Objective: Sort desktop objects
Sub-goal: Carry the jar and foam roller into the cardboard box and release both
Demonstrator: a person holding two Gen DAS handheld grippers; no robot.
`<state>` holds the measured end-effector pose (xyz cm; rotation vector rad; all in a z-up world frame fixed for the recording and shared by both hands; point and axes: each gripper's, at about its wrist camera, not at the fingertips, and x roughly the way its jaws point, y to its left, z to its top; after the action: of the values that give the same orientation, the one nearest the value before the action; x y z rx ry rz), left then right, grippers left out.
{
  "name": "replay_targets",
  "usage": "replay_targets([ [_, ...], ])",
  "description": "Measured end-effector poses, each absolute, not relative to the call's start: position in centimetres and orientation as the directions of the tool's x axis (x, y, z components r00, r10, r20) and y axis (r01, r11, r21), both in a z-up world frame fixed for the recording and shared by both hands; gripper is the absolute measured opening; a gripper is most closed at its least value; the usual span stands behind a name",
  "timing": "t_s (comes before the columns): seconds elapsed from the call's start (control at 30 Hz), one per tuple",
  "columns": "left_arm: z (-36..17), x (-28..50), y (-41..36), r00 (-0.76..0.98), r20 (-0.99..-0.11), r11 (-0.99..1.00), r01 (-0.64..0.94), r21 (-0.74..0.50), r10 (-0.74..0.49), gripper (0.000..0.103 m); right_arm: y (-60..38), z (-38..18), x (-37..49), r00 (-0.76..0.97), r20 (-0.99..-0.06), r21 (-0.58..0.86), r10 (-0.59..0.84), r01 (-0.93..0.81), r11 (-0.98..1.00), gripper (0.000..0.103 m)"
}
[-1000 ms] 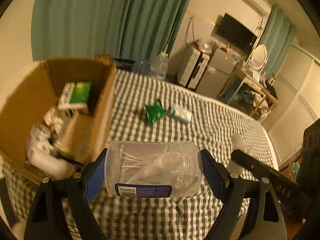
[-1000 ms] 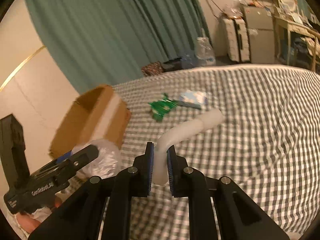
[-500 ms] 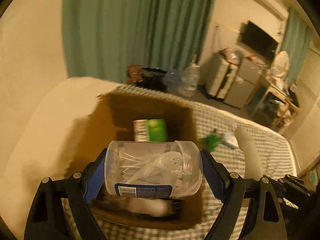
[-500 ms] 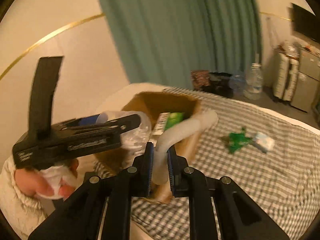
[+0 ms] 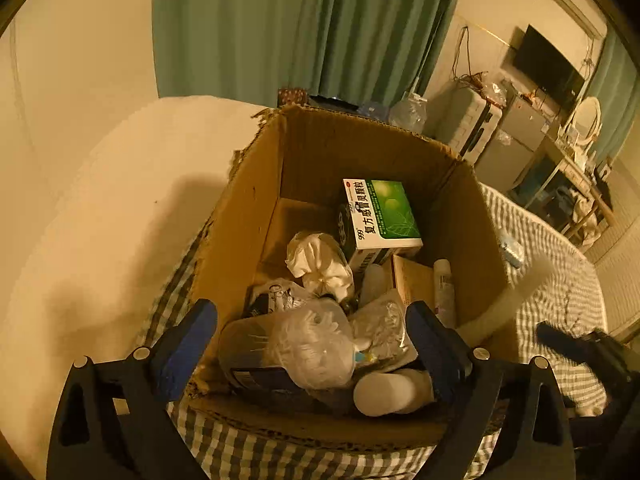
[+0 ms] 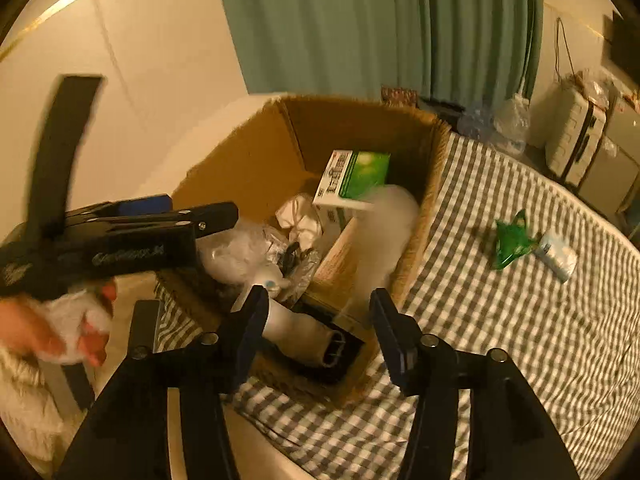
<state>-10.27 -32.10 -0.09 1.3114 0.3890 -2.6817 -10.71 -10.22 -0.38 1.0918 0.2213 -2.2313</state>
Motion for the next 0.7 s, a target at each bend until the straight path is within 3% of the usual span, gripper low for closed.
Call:
replay_targets([
  [0.07,0.3,-9.9,-31.9,-0.622,-0.783,-0.955,0.237,-0.178,-0.008,0.101,-8.7,1.1,-10.5,-0.513,-0.73,0.087,-0.452,0.587,-0.805,0.072],
  [0.37,2.6,-7.8,-27.0,-0.652,-0.758,-0.973,0.164,-0.164,0.018,0.102,-0.2,5.8,-10.2,-0.712,-0.611,0.026,-0.345,0.417,-0.908,0.072],
  [0.7,4.9,-6.1,-15.2,-0.688,-0.72,-0.992,0.005,-0.129,0.091,0.103,7.0,9.3,-7.8,-0.838,-0.482,-0.026,-0.256,0.305,-0.952,0.077],
])
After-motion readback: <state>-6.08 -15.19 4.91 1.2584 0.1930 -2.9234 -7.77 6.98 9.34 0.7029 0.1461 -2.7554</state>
